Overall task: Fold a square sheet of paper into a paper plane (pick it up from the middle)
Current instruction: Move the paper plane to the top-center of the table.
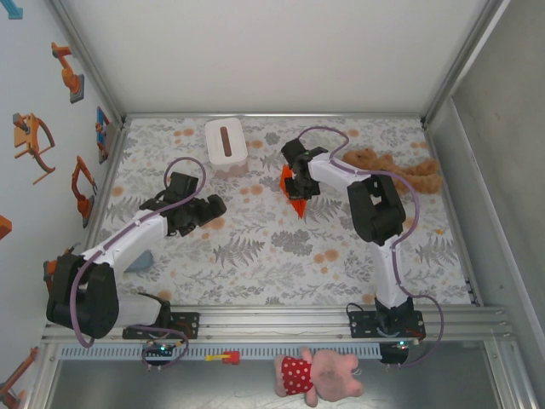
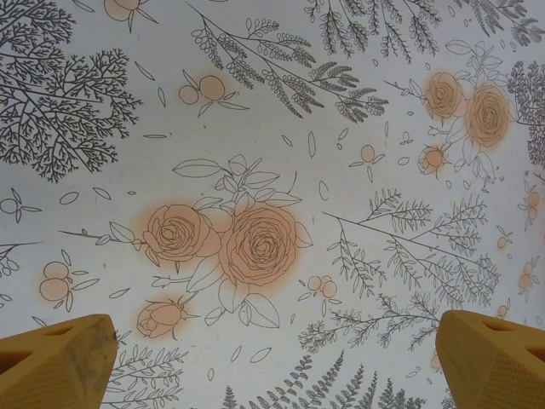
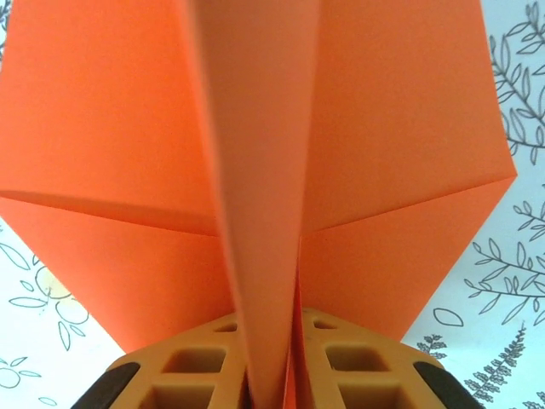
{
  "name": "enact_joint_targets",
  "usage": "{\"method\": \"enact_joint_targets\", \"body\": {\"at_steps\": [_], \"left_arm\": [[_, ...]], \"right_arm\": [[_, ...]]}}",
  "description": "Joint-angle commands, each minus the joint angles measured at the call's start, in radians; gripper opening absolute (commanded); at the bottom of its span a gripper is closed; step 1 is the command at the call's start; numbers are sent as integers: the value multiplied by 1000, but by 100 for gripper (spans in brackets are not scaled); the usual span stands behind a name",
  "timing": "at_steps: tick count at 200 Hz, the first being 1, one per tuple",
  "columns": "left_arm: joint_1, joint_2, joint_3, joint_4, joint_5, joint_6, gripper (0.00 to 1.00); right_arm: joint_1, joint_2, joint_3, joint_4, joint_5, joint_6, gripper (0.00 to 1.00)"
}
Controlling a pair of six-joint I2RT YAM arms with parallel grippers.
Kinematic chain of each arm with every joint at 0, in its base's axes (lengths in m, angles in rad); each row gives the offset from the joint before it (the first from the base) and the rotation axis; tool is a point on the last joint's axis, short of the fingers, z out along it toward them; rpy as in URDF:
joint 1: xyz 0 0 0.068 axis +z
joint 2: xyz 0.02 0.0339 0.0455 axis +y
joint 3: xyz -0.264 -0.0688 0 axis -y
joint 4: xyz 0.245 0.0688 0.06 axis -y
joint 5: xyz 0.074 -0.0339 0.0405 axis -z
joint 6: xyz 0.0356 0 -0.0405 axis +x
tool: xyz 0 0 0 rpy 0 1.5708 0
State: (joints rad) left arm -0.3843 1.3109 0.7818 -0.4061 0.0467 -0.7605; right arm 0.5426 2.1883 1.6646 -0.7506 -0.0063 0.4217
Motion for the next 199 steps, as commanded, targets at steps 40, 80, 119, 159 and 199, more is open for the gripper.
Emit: {"method": "enact_joint_targets", "body": {"at_steps": [40, 80, 119, 159, 199], "left_arm": [[7, 10, 1, -21, 7, 20, 96], [7, 10, 6, -26, -2, 19, 96], [7, 3, 19, -32, -8, 17, 96], [7, -21, 31, -34, -11, 6, 96], [7, -50, 55, -37, -39, 10, 96]], "right_arm": [[-3, 47, -25, 13, 85, 44, 27], [-3, 75, -13, 25, 120, 48, 33], [-3, 115, 28, 30, 132, 68, 34], [-3, 131, 57, 40, 114, 104, 35], [-3, 33, 69, 35, 120, 103, 35]]}}
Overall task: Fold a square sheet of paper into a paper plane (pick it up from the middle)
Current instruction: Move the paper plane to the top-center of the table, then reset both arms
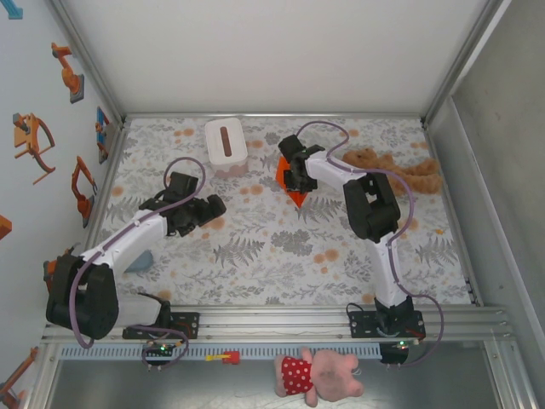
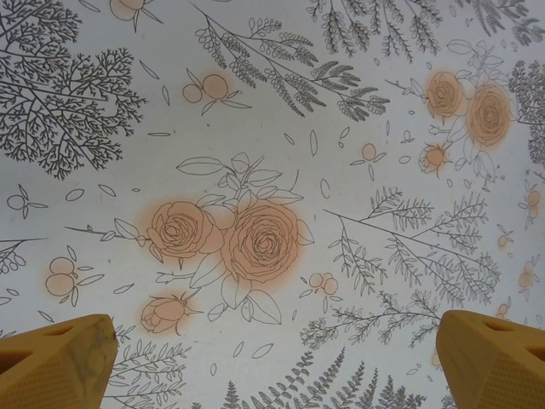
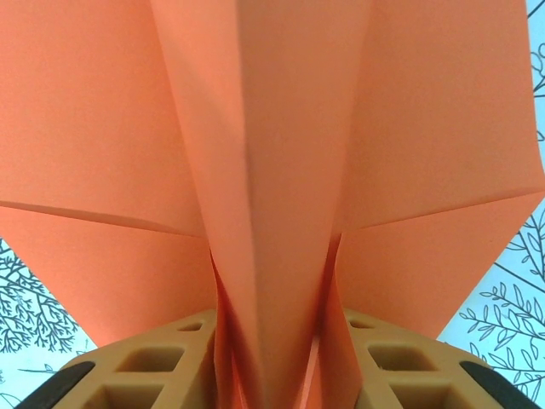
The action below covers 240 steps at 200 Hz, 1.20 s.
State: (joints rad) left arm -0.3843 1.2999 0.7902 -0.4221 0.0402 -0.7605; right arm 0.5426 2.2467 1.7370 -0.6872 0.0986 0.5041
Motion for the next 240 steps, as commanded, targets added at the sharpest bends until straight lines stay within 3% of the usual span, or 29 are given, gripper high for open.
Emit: {"method": "enact_joint_targets", "body": {"at_steps": [1, 48, 90, 115, 144, 168, 205, 240], "left_arm": [[7, -40, 48, -22, -34, 10, 96], [14, -81, 99, -19, -135, 64, 96], [25, -146, 91, 40, -280, 133, 96], [34, -201, 44, 112, -418, 194, 96], [66, -245, -15, 182, -559, 248, 96], [94, -265, -95, 303, -597, 320, 96], [120, -277, -249, 563, -627, 460, 96], [203, -259, -348, 708, -527, 547, 96]], "right_arm": [[-3, -31, -3, -29, 17, 21, 35], [-3, -254, -9, -41, 82, 3, 44], [-8, -537, -152, 11, 207, -25, 51], [-17, -728, -317, 93, 399, -53, 57], [-42, -931, -548, 209, 635, -83, 81], [-87, -1051, -737, 298, 776, -106, 88], [-203, -1175, -1030, 494, 827, -148, 88], [-295, -1270, -1237, 682, 705, -191, 88]]}}
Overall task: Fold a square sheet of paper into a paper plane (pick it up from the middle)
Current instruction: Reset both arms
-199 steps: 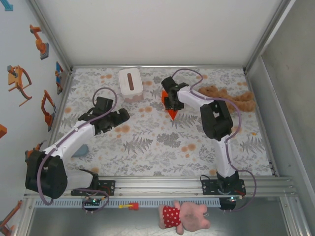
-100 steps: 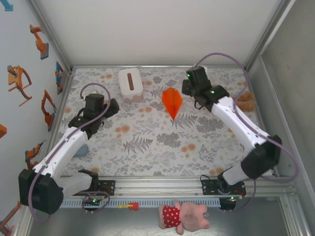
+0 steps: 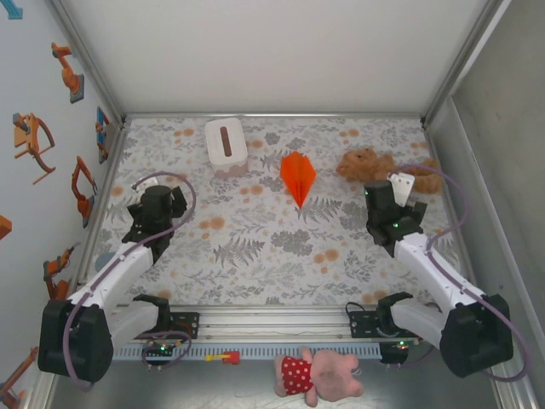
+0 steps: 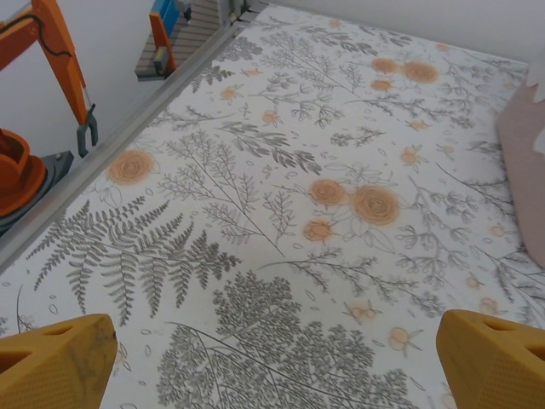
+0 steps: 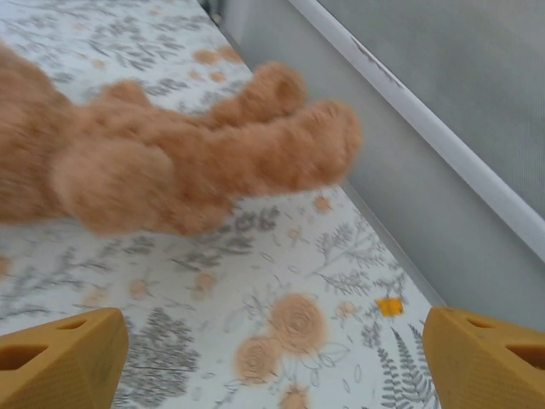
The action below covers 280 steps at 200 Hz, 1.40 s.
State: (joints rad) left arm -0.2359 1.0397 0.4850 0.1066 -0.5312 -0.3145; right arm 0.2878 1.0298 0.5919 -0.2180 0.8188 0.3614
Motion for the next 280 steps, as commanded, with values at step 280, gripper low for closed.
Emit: {"method": "enact_joint_targets", "body": {"at_steps": [280], "left_arm": [[273, 505, -119, 821, 541, 224, 96]], "right_arm": [[-300, 511, -261, 1192, -642, -272, 99]]}}
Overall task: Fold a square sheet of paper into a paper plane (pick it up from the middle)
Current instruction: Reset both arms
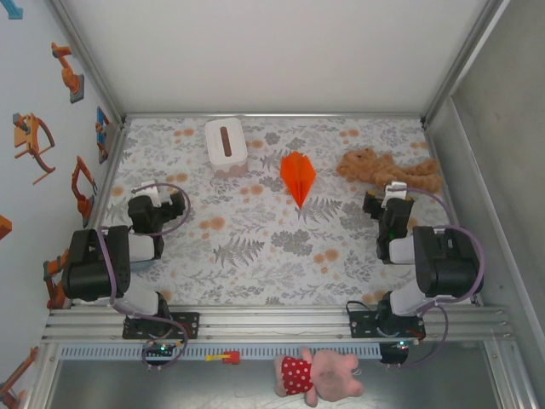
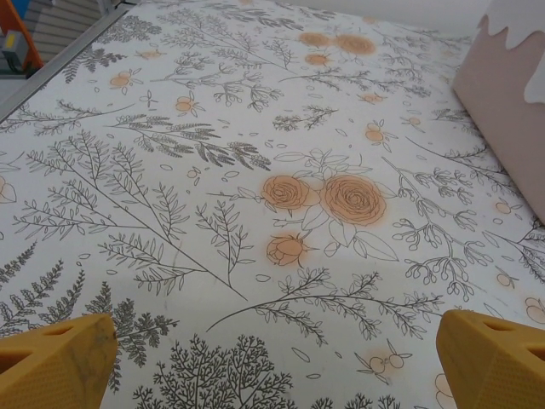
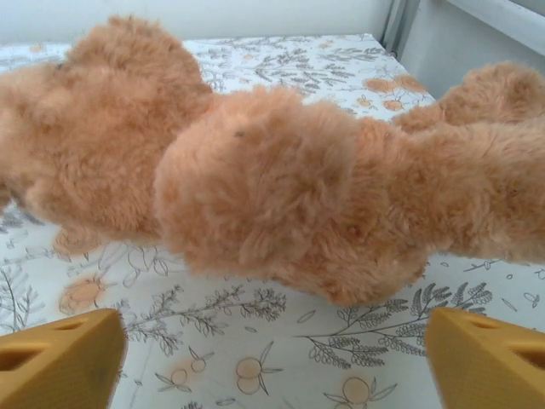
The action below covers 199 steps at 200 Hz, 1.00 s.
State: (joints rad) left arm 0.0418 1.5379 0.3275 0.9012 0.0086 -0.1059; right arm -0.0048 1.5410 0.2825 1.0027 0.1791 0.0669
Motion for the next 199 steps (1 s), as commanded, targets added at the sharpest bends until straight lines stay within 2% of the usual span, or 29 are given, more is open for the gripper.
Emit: {"method": "enact_joint_targets", "body": {"at_steps": [1, 10, 31, 199], "left_arm": [[-5, 6, 39, 23, 0, 16, 96], [-24, -2, 61, -30, -32, 24, 96], [-74, 7, 78, -54, -138, 57, 96], [-71, 7, 81, -60, -128, 57, 96]], "right_arm": [[-8, 0, 55, -37, -2, 23, 99], [-9, 0, 95, -116, 5, 29, 99], [-11, -1, 92, -113, 2, 28, 99], [-10, -3, 89, -111, -5, 27, 99]]}}
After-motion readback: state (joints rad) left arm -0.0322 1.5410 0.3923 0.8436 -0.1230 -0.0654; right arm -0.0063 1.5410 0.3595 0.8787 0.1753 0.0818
